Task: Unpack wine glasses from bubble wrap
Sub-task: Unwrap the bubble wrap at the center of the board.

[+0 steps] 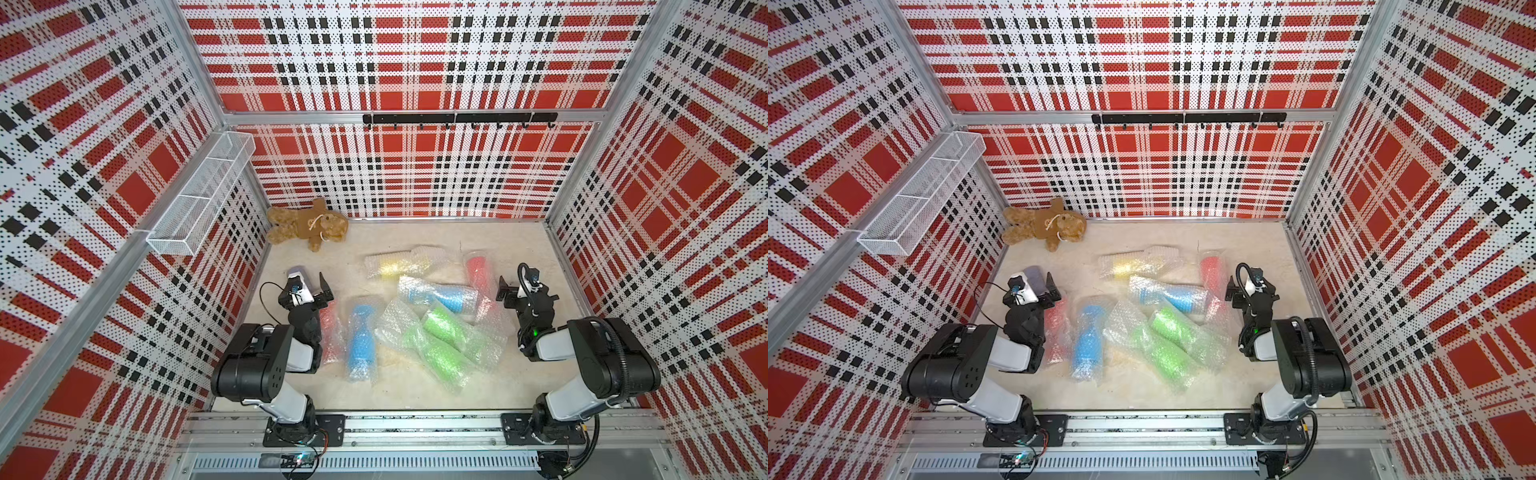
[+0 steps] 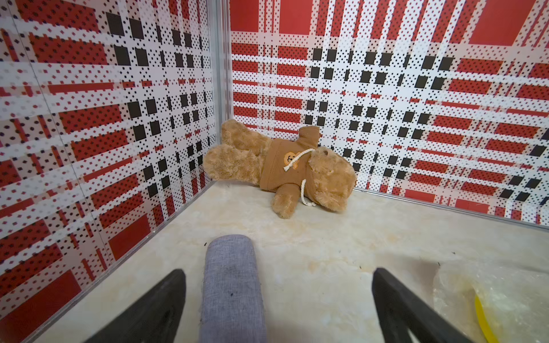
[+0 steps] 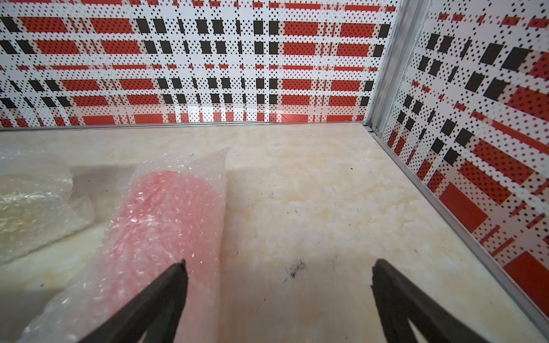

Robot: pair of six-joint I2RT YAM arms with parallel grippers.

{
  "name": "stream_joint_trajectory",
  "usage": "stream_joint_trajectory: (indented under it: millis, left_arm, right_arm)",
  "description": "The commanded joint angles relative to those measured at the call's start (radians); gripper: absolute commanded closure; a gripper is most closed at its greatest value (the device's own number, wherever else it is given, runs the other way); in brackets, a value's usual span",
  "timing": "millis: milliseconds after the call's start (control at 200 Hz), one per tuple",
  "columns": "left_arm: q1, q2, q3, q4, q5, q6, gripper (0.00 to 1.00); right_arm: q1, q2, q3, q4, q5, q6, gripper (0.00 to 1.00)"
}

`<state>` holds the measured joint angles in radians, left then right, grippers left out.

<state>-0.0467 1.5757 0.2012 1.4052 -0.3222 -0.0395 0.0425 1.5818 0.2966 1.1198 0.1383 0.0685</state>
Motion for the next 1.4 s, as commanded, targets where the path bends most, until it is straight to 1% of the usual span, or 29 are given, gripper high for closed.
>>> stream_joint_trajectory:
  millis: [0,150,341,1047,1202,1248,1283,1333,1398]
  left_arm:
    - [-0.005,0.004,0.009,0.001,-0.011,0.011,0.02]
    - [-0.011,0.003,0.005,0.011,-0.023,0.016,0.02]
    - [-0.035,0.006,-0.009,0.043,-0.07,0.03,0.02]
    - [-0.029,0.006,-0.004,0.035,-0.057,0.029,0.02]
    - [-0.03,0.001,-0.01,0.037,-0.063,0.028,0.02]
    - [-0.031,-0.013,-0.006,0.03,-0.083,0.024,0.02]
    - [-0.031,-0.044,-0.002,0.003,-0.107,0.017,0.02]
    - [-0.034,-0.102,0.02,-0.085,-0.134,0.014,0.02]
    - [-0.039,-0.184,0.072,-0.236,-0.181,0.002,0.02]
  right_arm:
    - [-0.002,-0.012,-0.005,0.034,0.003,-0.008,0.0]
    - [-0.001,-0.011,-0.004,0.035,0.002,-0.008,0.0]
    - [-0.006,-0.01,-0.002,0.03,0.0,-0.004,0.0]
    - [-0.008,-0.013,-0.005,0.034,-0.003,-0.004,0.0]
    - [-0.008,-0.013,-0.002,0.031,-0.009,-0.005,0.0]
    - [-0.008,-0.014,-0.005,0.035,-0.007,-0.003,0.0]
    - [-0.008,-0.029,0.006,0.001,0.023,0.006,0.0]
    - [-0.008,-0.083,0.028,-0.081,0.045,0.013,0.0]
    - [-0.006,-0.177,0.101,-0.289,0.054,0.014,0.0]
